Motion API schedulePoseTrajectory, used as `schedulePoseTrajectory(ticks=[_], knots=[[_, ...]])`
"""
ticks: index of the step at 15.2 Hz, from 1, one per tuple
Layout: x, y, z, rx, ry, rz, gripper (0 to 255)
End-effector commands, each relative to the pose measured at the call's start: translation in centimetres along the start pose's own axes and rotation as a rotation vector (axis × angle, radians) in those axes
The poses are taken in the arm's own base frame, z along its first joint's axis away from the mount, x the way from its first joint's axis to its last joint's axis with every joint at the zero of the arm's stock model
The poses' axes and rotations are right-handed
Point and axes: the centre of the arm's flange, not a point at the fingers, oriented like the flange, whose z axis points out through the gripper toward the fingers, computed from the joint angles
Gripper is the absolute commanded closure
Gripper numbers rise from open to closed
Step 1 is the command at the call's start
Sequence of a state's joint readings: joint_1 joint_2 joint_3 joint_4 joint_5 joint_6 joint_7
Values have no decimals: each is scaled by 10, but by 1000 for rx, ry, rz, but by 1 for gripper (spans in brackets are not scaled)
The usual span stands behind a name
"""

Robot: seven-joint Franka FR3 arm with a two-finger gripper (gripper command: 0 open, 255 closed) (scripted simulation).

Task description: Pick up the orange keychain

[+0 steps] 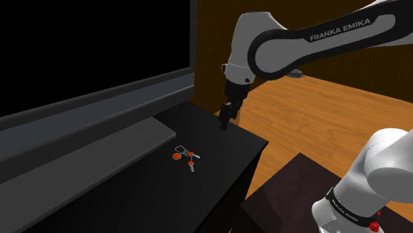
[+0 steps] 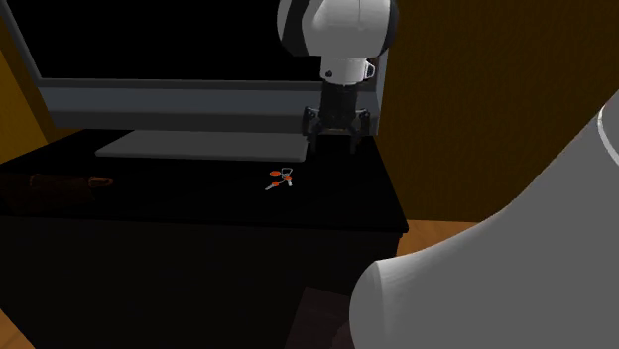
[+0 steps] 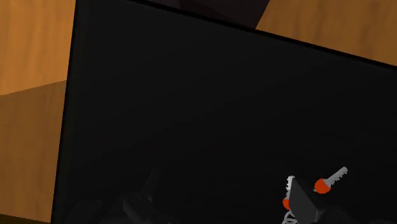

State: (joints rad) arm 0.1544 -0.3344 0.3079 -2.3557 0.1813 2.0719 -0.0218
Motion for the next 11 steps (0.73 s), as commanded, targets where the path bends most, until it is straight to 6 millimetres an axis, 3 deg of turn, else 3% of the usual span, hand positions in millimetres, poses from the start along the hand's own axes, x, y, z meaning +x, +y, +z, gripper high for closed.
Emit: schedulePoseTrajectory(ticks=[1, 11], knots=[[15, -17, 15, -1, 4, -31, 0], [86, -105, 81, -9, 21, -180, 0]])
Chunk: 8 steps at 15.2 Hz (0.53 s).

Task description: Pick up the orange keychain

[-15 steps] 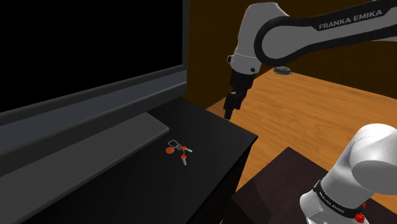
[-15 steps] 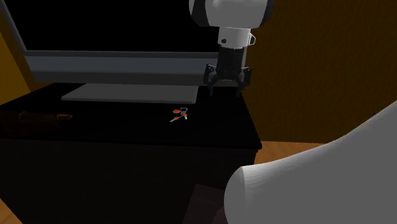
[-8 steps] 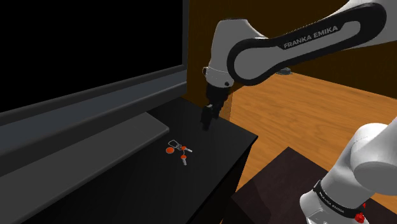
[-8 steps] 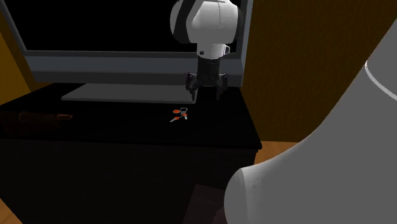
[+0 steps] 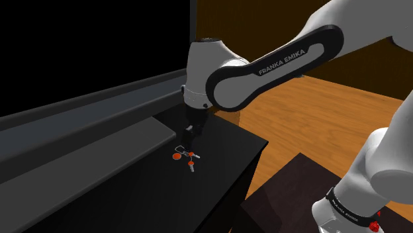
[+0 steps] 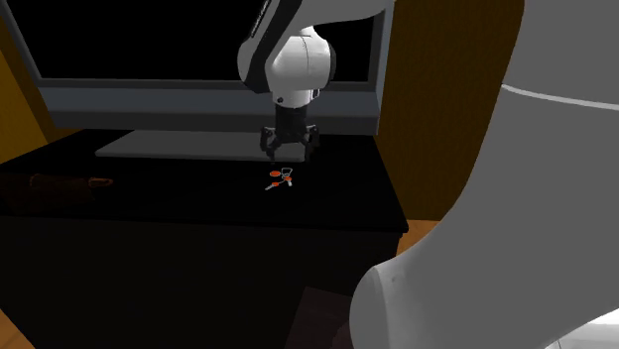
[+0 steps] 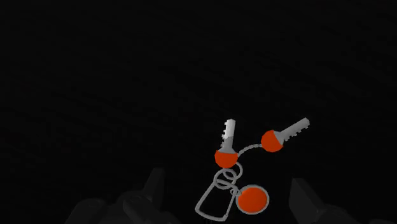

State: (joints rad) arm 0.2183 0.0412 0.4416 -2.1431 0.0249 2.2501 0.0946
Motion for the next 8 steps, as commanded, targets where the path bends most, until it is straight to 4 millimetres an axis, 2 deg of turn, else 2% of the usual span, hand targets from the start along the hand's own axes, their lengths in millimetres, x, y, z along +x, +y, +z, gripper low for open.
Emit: schedulePoseTrajectory(ticks=[1, 8], knots=[[7, -8, 14, 0, 3, -16, 0], [5, -7, 49, 0, 3, -16, 0]])
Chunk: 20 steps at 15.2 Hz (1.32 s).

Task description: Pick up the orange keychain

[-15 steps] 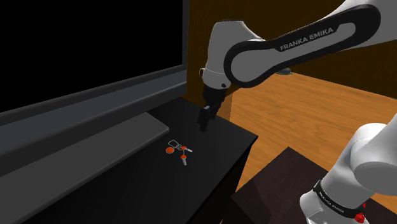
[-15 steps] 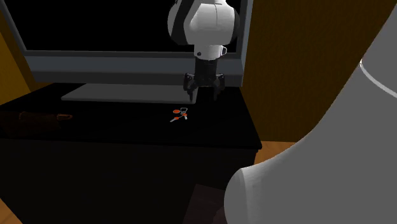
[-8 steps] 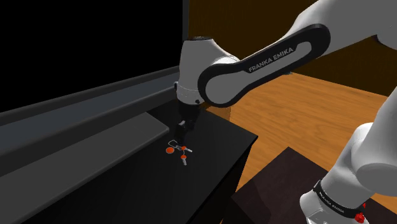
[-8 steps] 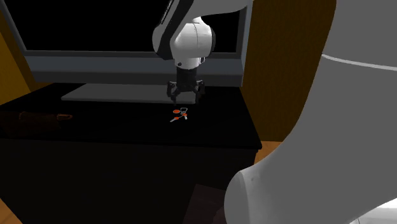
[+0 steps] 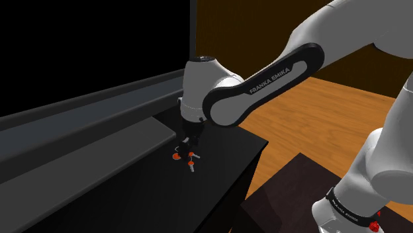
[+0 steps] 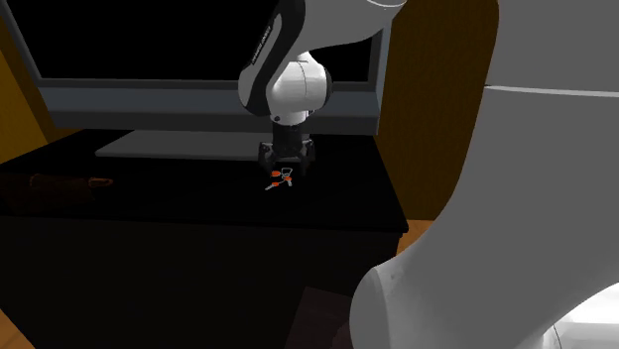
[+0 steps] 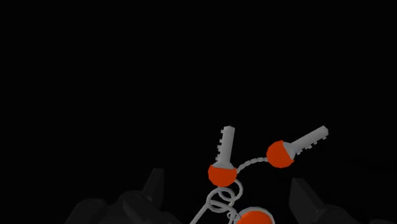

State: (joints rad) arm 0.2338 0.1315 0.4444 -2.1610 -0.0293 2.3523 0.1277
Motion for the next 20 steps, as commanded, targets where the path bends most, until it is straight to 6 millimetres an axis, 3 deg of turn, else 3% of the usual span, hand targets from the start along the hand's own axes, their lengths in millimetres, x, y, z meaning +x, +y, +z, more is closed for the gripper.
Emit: schedulePoseTrajectory(ticks=[1, 2, 3, 12, 20], knots=[[0, 0, 4, 0, 1, 0, 0], [0, 0, 4, 0, 1, 0, 0], [0, 0, 5, 0, 1, 0, 255], [0, 0, 4, 0, 1, 0, 255], [3, -2, -38, 0, 1, 0, 255]])
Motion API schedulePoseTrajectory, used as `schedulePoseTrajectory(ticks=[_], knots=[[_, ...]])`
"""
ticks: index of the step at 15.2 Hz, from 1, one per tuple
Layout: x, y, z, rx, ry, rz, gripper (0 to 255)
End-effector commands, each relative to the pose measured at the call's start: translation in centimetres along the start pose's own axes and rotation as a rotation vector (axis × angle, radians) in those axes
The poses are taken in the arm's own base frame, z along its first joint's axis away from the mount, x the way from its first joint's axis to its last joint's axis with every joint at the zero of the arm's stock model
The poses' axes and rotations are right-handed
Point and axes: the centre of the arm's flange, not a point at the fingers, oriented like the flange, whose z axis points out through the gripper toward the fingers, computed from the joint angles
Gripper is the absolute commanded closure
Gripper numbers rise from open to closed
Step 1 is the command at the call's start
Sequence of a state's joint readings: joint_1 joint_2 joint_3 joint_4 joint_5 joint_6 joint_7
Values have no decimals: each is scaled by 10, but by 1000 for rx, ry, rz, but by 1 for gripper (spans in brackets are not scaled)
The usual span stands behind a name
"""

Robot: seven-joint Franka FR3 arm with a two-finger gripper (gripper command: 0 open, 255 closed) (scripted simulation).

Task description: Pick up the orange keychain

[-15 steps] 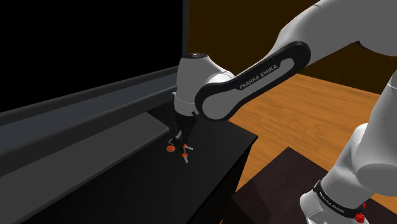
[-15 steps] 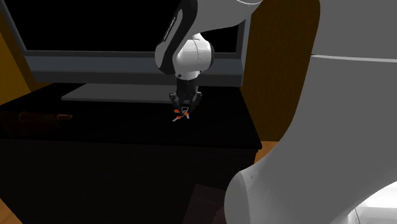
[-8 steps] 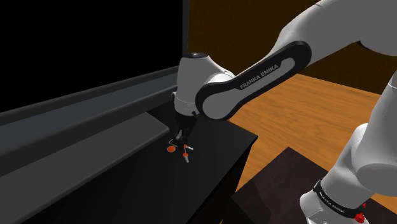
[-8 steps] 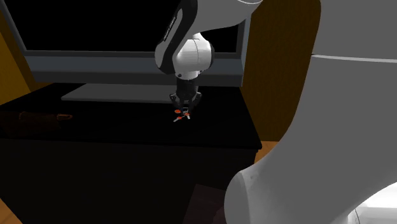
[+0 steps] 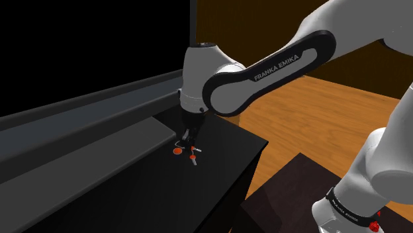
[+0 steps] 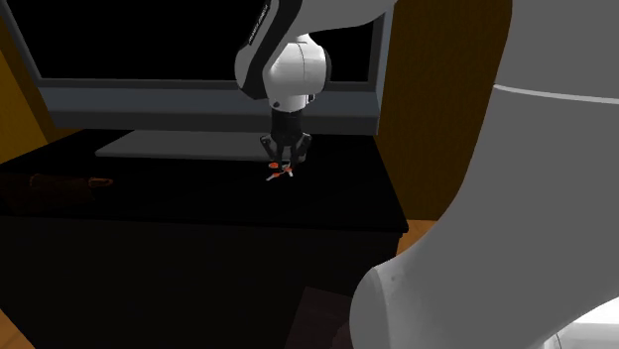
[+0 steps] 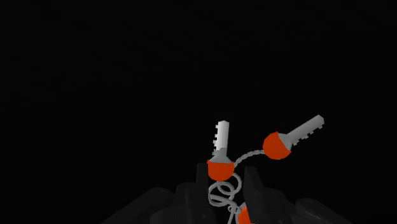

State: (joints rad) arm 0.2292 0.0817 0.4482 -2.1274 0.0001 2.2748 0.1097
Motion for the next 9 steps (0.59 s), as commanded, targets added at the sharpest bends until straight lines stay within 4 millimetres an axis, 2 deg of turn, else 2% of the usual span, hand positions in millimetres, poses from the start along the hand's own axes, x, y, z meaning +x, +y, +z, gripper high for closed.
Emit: schedulePoseTrajectory(ticks=[1, 7, 9], knots=[[1, -1, -10, 0, -1, 0, 255], [4, -2, -42, 0, -1, 0, 255], [4, -2, -42, 0, -1, 0, 255]])
